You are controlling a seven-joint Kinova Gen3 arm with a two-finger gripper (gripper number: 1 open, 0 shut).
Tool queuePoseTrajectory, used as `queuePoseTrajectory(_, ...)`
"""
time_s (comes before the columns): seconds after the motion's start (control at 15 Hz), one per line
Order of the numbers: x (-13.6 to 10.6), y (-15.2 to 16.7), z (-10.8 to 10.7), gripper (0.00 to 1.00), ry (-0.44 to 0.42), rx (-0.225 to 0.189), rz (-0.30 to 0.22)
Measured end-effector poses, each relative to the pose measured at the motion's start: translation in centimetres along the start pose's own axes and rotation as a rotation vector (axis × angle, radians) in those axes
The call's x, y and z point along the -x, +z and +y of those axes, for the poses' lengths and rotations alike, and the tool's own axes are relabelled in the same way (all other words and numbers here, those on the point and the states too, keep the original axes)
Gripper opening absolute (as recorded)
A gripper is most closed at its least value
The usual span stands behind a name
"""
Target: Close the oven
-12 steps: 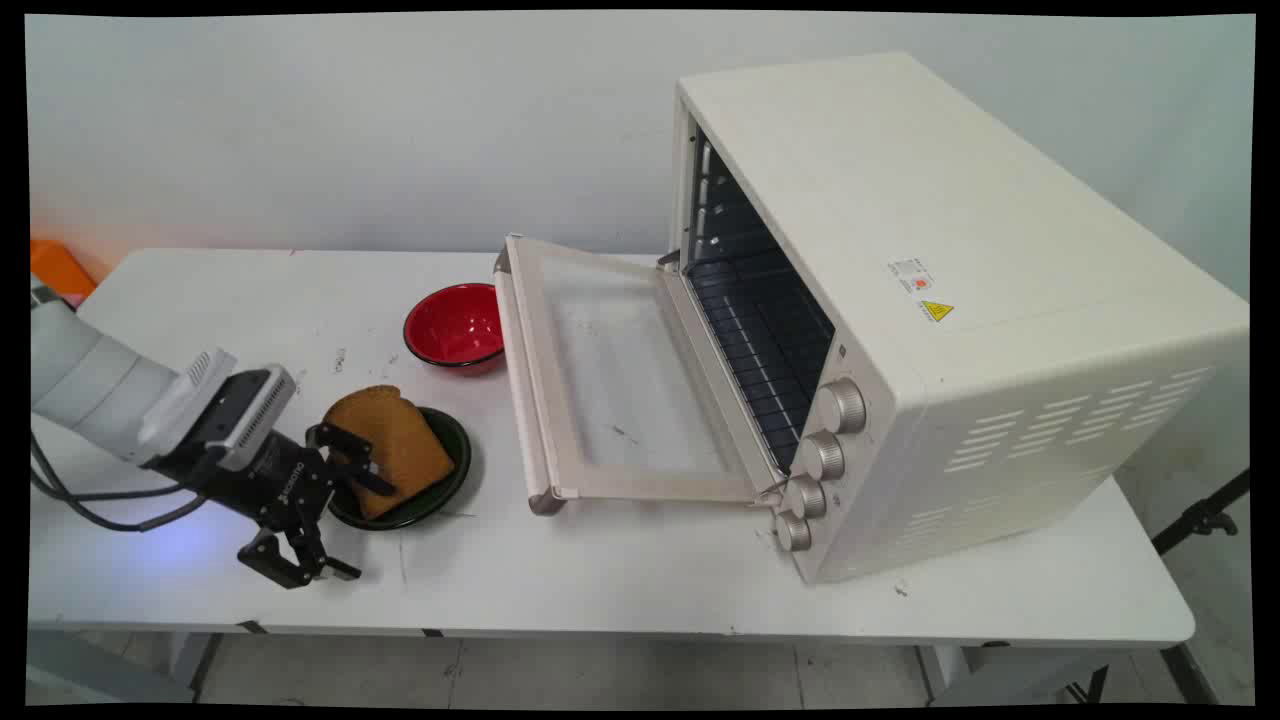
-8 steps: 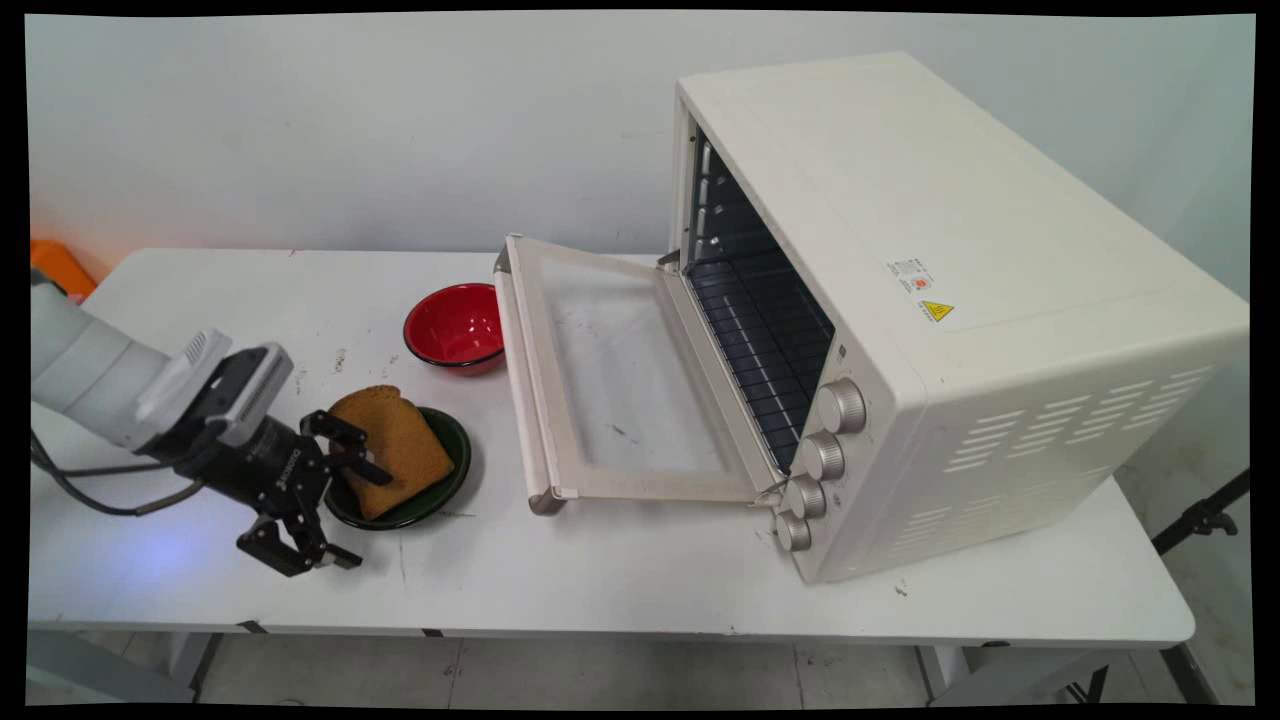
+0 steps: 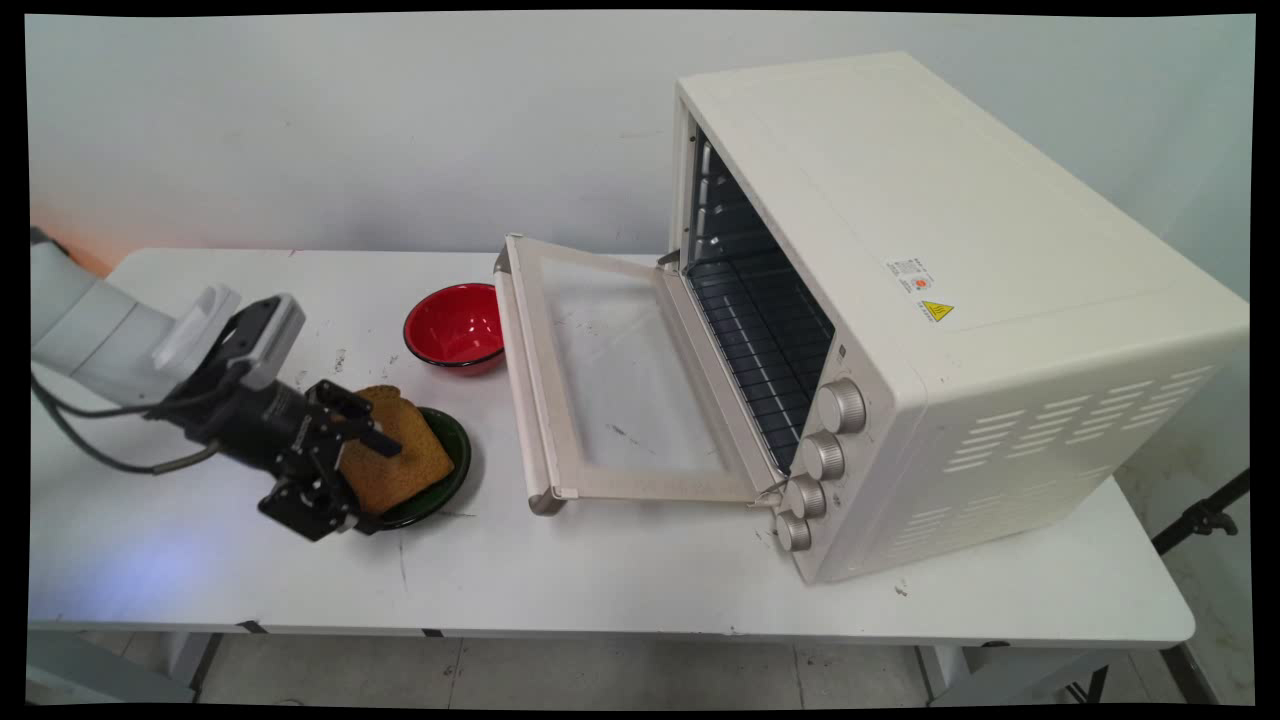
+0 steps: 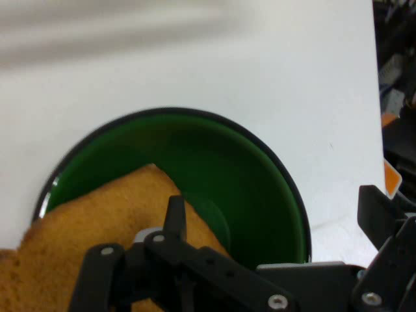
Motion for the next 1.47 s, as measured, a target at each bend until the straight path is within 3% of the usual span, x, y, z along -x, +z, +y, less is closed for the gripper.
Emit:
queuePoseTrajectory(0.8, -5.3, 1.6, -2.2, 1.0, -0.129, -0.074, 0.03)
queuePoseTrajectory(0.87, -5.6, 2.0, -2.4, 0.0, -0.134, -0.08, 0.032)
queuePoseTrajectory(1.47, -6.8, 4.6, -3.5, 0.0, -0.15, -0.122, 0.045)
